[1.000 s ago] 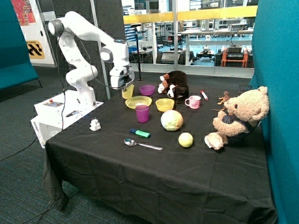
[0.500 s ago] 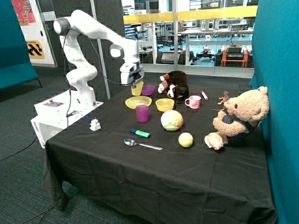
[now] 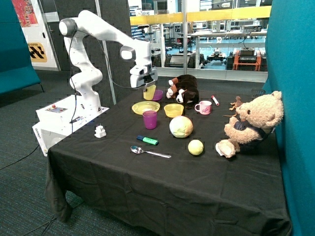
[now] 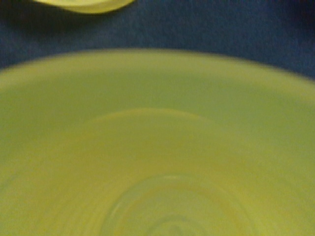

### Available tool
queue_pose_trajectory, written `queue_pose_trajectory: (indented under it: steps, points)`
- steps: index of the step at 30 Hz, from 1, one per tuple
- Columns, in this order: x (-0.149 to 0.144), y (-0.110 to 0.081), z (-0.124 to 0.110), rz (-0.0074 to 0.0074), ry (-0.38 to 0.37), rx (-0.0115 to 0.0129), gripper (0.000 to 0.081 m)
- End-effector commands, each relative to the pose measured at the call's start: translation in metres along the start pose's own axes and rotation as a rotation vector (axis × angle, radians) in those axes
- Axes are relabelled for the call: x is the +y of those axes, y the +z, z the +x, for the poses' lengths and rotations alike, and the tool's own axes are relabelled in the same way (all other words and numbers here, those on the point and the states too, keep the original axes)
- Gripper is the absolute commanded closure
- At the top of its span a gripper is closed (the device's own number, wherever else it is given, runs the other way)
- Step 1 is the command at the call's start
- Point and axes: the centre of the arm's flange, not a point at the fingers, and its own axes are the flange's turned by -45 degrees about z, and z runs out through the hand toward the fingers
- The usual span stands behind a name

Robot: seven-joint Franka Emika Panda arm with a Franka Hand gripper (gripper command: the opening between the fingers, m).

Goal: Match the cups with the appropriate bowls

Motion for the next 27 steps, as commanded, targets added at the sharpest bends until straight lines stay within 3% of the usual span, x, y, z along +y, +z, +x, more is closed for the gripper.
queue_pose_trajectory:
  steps: [1, 17, 27]
  points:
    - [-0.020, -0.001, 0.015, -0.0024, 0.070, 0.0003, 0.0808]
    - [-0.034, -0.001, 0.053, -0.0024, 0.120, 0.0003, 0.0808]
    - [-0.014, 0.001, 0.067, -0.0024, 0.203, 0.0004, 0.0808]
